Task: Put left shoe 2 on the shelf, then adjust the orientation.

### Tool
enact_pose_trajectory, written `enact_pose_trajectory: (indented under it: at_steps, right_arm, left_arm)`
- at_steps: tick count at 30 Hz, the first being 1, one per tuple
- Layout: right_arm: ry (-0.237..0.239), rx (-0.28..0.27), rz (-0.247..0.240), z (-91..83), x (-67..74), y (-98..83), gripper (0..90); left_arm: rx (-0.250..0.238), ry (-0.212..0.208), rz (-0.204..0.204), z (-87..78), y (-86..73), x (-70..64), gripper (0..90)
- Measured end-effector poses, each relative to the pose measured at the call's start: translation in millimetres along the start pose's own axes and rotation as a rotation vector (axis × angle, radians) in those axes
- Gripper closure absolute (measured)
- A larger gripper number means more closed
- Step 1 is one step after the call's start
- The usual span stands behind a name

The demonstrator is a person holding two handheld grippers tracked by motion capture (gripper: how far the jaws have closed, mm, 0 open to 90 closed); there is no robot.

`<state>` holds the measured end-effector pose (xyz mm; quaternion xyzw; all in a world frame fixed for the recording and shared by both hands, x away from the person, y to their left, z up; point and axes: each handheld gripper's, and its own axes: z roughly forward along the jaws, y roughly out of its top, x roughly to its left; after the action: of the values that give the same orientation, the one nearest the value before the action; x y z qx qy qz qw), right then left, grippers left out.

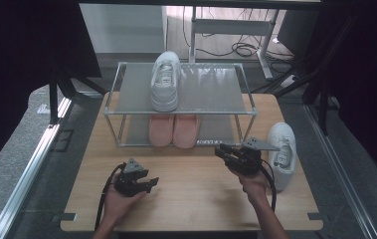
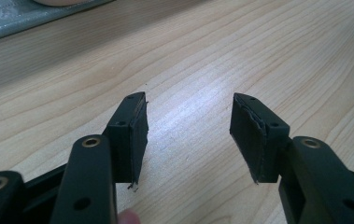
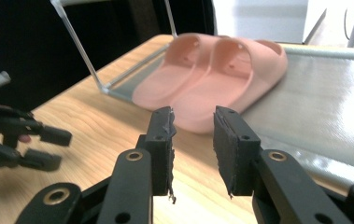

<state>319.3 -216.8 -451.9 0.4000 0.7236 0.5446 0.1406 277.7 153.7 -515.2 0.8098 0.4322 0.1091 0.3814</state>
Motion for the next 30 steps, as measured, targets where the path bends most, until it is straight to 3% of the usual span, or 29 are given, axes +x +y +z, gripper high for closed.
enact_pose_trajectory:
  at_steps: [10, 18, 30]
  right_arm:
    - [-0.07, 0.056, -0.041, -9.2, -6.8, -13.4, 72.2]
    - [-0.096, 0.046, -0.018, -27.2, -14.5, -20.8, 82.7]
    - [-0.152, 0.066, -0.014, -41.3, -20.9, -31.0, 88.9]
  left_arm:
    - [0.0, -0.002, 0.002, 1.2, -0.4, -0.1, 47.3]
    - [0.001, -0.008, 0.007, 3.0, 2.4, -2.5, 47.2]
    - [-0.005, -0.005, 0.004, 0.8, 3.2, 1.1, 47.2]
